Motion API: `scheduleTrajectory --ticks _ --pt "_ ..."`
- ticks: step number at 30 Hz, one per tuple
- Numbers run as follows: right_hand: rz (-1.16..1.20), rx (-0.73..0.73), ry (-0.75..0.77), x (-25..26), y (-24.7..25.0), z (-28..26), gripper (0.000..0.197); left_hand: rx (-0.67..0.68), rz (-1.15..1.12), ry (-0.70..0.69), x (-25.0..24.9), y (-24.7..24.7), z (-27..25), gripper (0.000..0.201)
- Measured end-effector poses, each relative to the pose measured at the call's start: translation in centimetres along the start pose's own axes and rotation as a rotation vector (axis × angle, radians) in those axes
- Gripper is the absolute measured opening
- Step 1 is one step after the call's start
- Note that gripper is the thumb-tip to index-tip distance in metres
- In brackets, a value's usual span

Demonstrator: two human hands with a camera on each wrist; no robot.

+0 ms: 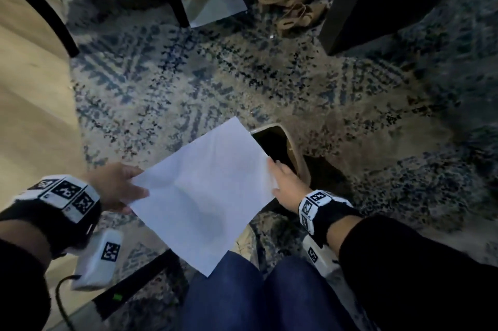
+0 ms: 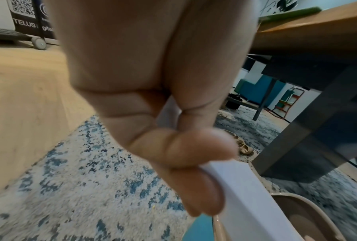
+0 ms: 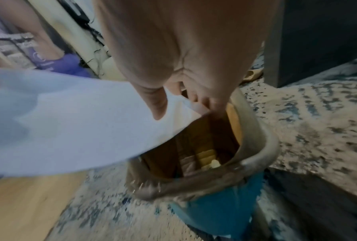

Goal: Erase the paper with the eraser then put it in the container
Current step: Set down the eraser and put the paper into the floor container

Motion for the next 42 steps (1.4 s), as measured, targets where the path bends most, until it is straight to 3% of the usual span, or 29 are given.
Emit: scheduleTrajectory --ticks 2,4,7,10,13,17,19,21,25,27,31,33,35,39,41,42 --pt "-0.167 -0.033 0.019 0.7 -1.2 0.3 0.073 -0.014 0.019 0.008 0.1 -0.1 -0.2 0.012" --pt "-0.224 -0.045 0.205 3.2 -2.9 -0.5 0.077 -0.018 -0.006 0.000 0.2 -0.2 -0.6 0.010" --pt "-0.122 0.066 0.630 9.1 -6.2 -2.8 0.079 -0.035 -0.057 -0.007 0.4 -0.5 -0.9 0.010" --pt "0.003 0.104 0.751 12.4 -8.1 -4.8 0.077 -0.040 -0.078 -0.005 -0.1 -1.0 -1.7 0.009" --pt "-0.002 0.133 0.646 11.1 -8.1 -4.0 0.076 -0.039 -0.123 0.010 -0.5 -1.1 -2.3 0.009" --pt "-0.069 0.137 0.212 5.5 -5.5 -0.4 0.071 -0.020 -0.145 0.020 -1.1 -0.9 -2.9 0.009" --pt "-0.081 0.086 0.089 3.5 -4.0 0.0 0.071 -0.005 -0.149 0.019 -1.3 -0.7 -3.1 0.009" --pt "-0.039 0.006 0.121 3.5 -3.4 -0.7 0.071 0.004 -0.157 0.012 -1.4 -0.8 -3.1 0.010" --pt "0.008 0.040 0.539 8.6 -4.2 -3.1 0.071 0.045 -0.245 -0.011 -2.1 -1.2 -3.2 0.010" --pt "0.013 0.083 0.542 8.5 -4.6 -2.5 0.070 0.070 -0.295 -0.018 -2.4 -1.0 -3.4 0.011" --pt "0.026 0.047 -0.014 1.9 -2.5 0.6 0.070 0.061 -0.321 -0.018 -2.6 -0.3 -3.9 0.013" --pt "0.019 -0.013 -0.089 0.9 -1.0 0.5 0.071 0.073 -0.318 -0.008 -2.8 -0.5 -4.0 0.013" --pt "0.053 -0.039 0.087 3.1 -0.2 -0.9 0.071 0.102 -0.318 -0.005 -3.2 -1.0 -4.1 0.013" --pt "0.093 0.000 0.615 10.1 -1.4 -5.8 0.077 0.153 -0.365 -0.013 -4.5 -2.3 -4.0 0.012" --pt "0.056 0.042 0.726 10.9 -3.0 -6.4 0.072 0.178 -0.404 -0.022 -4.9 -2.7 -3.9 0.012" --pt "0.029 0.067 0.701 10.0 -3.6 -5.7 0.070 0.187 -0.426 -0.026 -5.0 -2.7 -3.9 0.012"
Point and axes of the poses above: each hand's wrist, its own z-axis towards the middle knuckle, its own y-axis out of the back of the hand, x = y × z, the point moved 2 cm from there along z, towards the middle knuckle, and after that the axes turned 1 degree about y, right-handed, at the moved point
